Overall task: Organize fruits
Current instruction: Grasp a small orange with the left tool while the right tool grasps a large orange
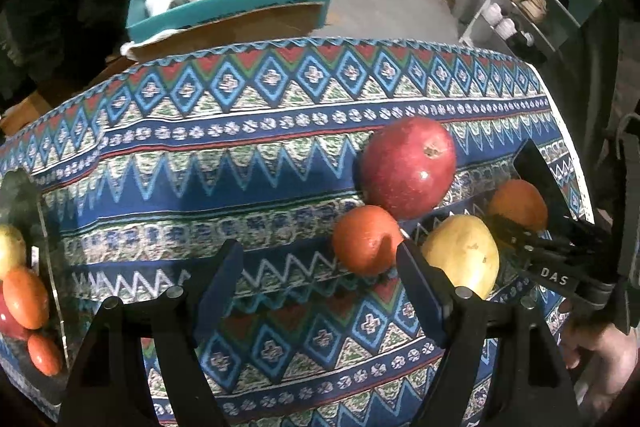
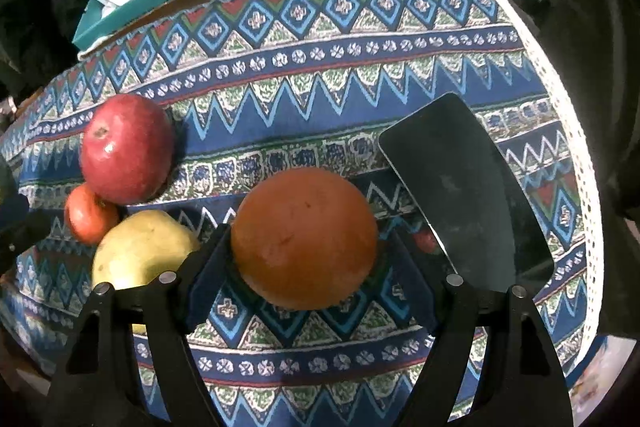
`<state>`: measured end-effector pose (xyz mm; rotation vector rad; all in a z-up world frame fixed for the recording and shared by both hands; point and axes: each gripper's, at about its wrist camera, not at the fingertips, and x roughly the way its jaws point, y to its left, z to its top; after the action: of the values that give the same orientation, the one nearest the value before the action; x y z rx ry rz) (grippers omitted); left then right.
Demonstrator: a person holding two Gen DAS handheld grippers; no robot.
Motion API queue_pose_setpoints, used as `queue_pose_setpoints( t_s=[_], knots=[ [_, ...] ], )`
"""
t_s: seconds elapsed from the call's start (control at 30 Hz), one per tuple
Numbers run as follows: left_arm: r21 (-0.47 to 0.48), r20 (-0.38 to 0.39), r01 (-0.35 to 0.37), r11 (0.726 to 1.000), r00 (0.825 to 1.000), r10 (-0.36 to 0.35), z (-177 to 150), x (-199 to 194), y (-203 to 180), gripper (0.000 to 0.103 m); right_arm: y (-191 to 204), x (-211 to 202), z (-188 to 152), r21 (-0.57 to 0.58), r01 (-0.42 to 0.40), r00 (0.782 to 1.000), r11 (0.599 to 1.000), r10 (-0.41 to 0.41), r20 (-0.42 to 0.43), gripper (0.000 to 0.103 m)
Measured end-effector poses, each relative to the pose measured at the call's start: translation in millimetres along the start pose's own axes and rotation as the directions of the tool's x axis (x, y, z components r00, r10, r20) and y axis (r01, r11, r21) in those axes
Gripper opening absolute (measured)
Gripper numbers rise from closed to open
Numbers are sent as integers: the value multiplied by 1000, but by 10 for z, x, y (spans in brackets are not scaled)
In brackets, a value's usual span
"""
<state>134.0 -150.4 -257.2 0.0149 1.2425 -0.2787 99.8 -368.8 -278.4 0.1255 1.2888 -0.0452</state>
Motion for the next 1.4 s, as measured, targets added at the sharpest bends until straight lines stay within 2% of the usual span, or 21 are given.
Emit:
queue_pose_setpoints(
  t_s=[0.07, 0.17, 0.5, 0.6, 0.67, 0.83, 0.97, 1.1, 1.4],
  knots=[
    [8, -10, 3, 1000, 1000, -2, 5, 56, -29, 80, -10, 32, 3, 8, -15, 1000, 1000, 15, -9, 71],
    [0, -25, 17, 1000, 1000, -17, 14, 133, -35, 80, -34, 35, -13, 14, -26, 1000, 1000, 26, -1, 69],
    [-1, -66, 47, 999, 997, -47, -7, 358, -91, 80, -201, -226, -41, 62, -29, 998, 998, 25, 63, 69],
    [12, -74, 42, 999, 996, -41, -26, 408, -114, 76, -212, -299, -43, 60, -26, 997, 998, 21, 77, 69],
    [30, -61, 32, 999, 998, -30, -35, 418, -141, 73, -212, -337, -54, 52, -20, 996, 998, 15, 84, 69],
    [50, -57, 80, 996, 995, -77, -34, 422, -216, 47, -120, -347, -23, 28, -8, 996, 1000, 5, 90, 69],
    [88, -35, 29, 996, 999, -26, -73, 395, -321, 46, -39, -319, -16, 14, -7, 996, 1000, 6, 93, 69],
    [77, -25, 33, 997, 999, -31, -67, 339, -327, 46, 30, -371, -13, -3, 1, 994, 1000, 0, 111, 69],
    [23, 48, 33, 999, 998, -34, -42, -72, -97, 46, 177, -698, -6, -35, 9, 981, 999, -2, 195, 68]
  ],
)
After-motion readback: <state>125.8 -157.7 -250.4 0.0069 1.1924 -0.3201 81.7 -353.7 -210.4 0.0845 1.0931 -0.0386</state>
